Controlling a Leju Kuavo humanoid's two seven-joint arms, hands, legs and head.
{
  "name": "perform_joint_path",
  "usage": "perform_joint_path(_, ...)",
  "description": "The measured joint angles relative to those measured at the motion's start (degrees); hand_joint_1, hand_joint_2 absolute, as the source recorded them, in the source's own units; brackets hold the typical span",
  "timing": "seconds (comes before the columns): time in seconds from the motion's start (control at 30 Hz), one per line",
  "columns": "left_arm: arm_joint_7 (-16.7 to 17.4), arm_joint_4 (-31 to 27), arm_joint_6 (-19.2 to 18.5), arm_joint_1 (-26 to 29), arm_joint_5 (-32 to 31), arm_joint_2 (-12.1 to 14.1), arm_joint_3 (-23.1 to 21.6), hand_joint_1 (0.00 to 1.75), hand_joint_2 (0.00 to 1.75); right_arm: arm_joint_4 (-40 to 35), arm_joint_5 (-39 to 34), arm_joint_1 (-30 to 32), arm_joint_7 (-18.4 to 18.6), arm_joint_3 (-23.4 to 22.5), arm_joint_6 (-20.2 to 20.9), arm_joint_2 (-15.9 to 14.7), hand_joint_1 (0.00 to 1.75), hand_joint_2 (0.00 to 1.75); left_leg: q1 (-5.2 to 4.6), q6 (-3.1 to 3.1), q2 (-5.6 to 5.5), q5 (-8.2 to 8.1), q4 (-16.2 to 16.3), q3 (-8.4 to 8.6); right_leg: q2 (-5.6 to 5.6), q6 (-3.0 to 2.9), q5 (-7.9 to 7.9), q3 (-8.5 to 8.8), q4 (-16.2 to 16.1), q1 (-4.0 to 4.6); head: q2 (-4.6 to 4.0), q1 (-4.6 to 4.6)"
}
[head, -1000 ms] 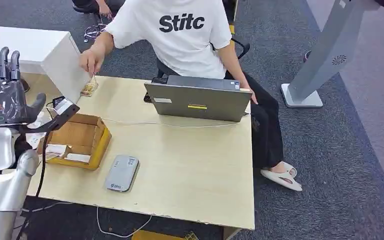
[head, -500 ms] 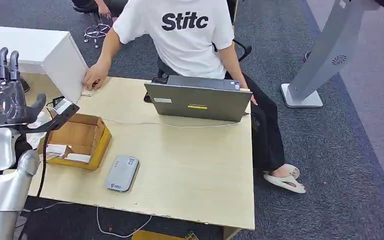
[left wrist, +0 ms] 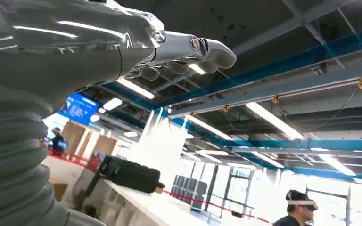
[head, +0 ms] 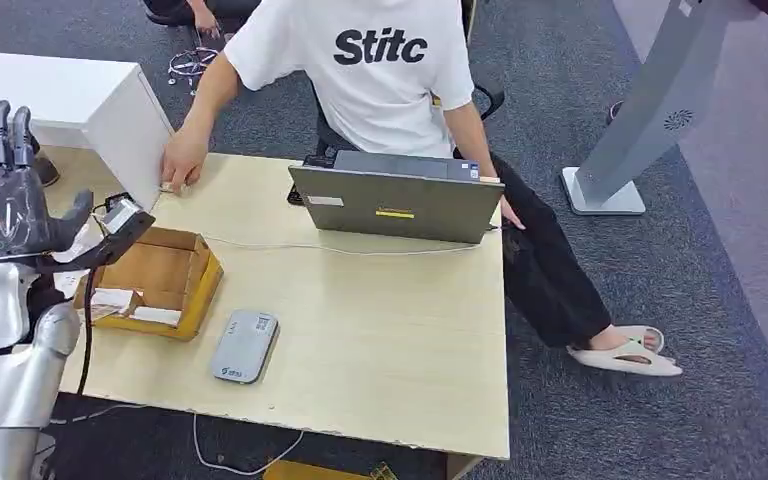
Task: Pass the card to the sensor for recognition and then transmit it.
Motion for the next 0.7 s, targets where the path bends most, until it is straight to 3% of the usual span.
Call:
perform_joint_path(0.1,-5.8,-3.1,2.9,4.2,11.0,-1.8,1.4,0.00,1.75,0.0,-0.3,0.0,-0.1,-0.1,-0.1,0.0,0.00,1.75,-0.02,0.01,0.02,-0.02,0.0,-0.04,0.04,0.02,-0.02,0.04,0.0,-0.03,0.00,0.00)
perform_joint_path(0.2,-16.3,-12.8,6.7,17.9,25.4,-6.8,5.5,0.00,1.75,0.0,-1.6,0.2,-0.7,-1.2,-1.1,0.3,0.00,1.75,-0.15,0.10,0.75,-0.43,0.0,0.32,0.81,0.02,-0.14,0.05,0.0,-0.16,0.00,-0.15)
perform_joint_path(0.3,-22.8,-17.9,6.8,26.3,29.6,-11.4,9.2,0.00,1.75,0.0,-2.0,0.7,-0.9,-1.8,-1.1,0.3,0.00,1.75,-0.08,0.15,0.49,-0.45,0.0,0.11,0.58,0.13,-0.27,-0.01,-0.1,-0.11,0.00,-0.13)
perform_joint_path(0.47,-23.4,-21.3,6.0,30.0,29.2,-14.3,13.1,0.00,1.75,0.0,-2.0,0.5,-1.1,-2.5,-1.4,0.3,0.00,1.75,-0.08,0.17,0.19,-0.43,0.0,0.07,0.23,0.13,-0.29,0.07,-0.1,-0.10,0.00,-0.15)
perform_joint_path(0.7,-23.3,-22.1,6.0,30.5,28.9,-15.9,14.4,0.00,1.75,0.0,-2.0,0.3,-1.5,-2.9,-1.7,0.3,0.00,1.75,-0.08,0.16,0.15,-0.33,0.0,0.13,0.15,0.12,-0.25,0.15,-0.1,-0.09,0.00,-0.18)
